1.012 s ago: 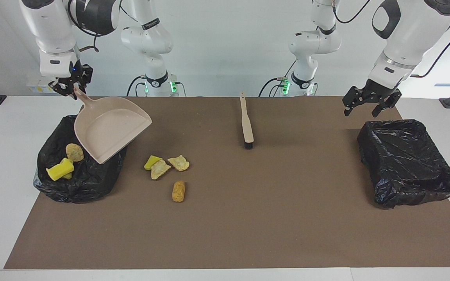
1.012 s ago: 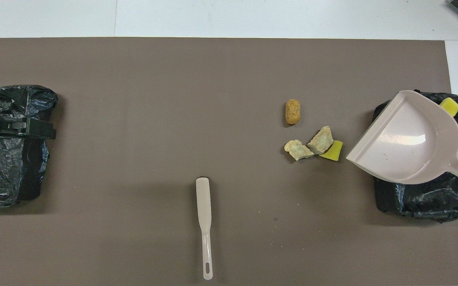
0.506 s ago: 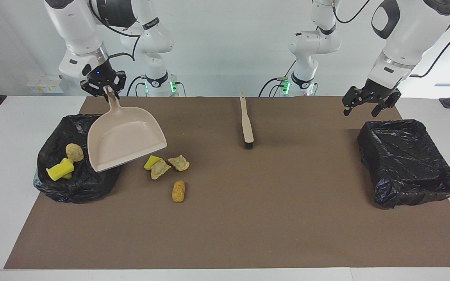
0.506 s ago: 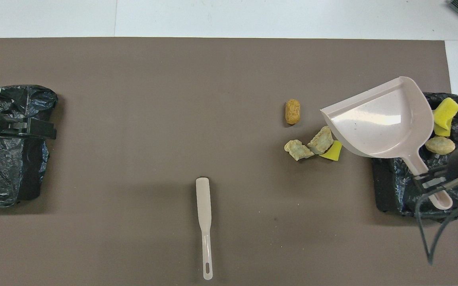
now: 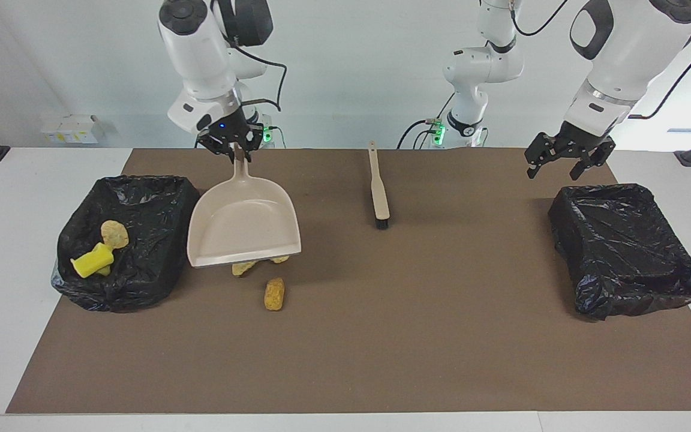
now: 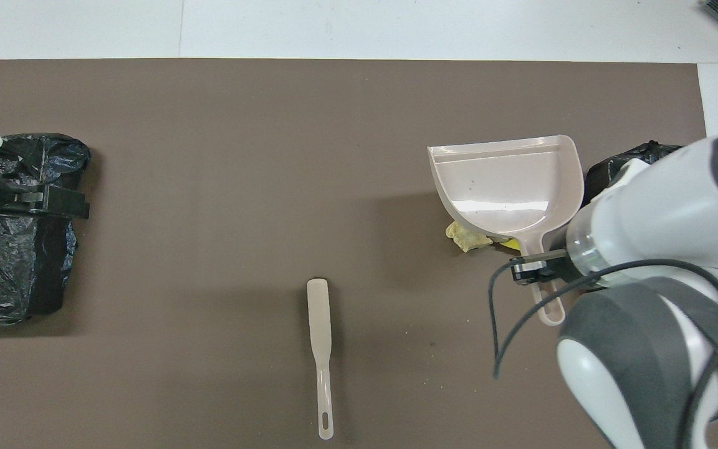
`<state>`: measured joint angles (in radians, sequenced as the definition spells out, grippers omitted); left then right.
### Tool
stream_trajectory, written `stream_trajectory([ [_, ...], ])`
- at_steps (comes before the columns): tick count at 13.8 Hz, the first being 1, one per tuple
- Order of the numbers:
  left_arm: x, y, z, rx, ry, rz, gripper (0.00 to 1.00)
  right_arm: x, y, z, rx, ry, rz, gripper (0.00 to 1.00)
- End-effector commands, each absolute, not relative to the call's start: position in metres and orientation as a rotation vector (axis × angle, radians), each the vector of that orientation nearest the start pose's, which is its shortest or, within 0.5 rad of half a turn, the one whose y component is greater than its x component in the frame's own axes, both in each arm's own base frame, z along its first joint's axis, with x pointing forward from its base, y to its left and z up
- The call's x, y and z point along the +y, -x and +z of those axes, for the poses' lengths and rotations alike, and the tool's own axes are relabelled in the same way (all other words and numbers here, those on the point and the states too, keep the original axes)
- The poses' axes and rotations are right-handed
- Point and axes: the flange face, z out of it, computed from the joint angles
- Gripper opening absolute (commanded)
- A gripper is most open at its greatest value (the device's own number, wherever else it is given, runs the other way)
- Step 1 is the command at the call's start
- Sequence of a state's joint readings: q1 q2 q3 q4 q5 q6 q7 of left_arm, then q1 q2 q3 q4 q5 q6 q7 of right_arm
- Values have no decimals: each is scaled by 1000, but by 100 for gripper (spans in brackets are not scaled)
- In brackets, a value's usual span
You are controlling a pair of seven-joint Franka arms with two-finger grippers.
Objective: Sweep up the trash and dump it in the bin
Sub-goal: 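Set the dustpan down near the brush with the right gripper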
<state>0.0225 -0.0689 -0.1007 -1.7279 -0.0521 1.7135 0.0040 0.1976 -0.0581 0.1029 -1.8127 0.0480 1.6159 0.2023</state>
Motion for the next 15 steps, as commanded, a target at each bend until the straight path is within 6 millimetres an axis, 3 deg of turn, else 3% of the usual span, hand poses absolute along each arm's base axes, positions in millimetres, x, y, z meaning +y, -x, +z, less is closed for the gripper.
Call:
stream_trajectory([
  [1, -49, -541, 606, 107, 3178, -85, 100, 213, -535, 530, -83, 3114, 255, 0],
  [3, -49, -541, 606, 107, 3178, -87, 100, 266, -543, 505, -9, 3131, 280, 0],
  [6, -49, -541, 605, 107, 3178, -85, 100, 312, -556, 478, 12, 3134, 260, 0],
  [14, -50, -541, 605, 110, 3178, -85, 100, 401, -587, 391, 100, 3094, 167, 0],
  [15, -50, -541, 605, 110, 3178, -85, 100, 404, -589, 384, 107, 3085, 156, 0],
])
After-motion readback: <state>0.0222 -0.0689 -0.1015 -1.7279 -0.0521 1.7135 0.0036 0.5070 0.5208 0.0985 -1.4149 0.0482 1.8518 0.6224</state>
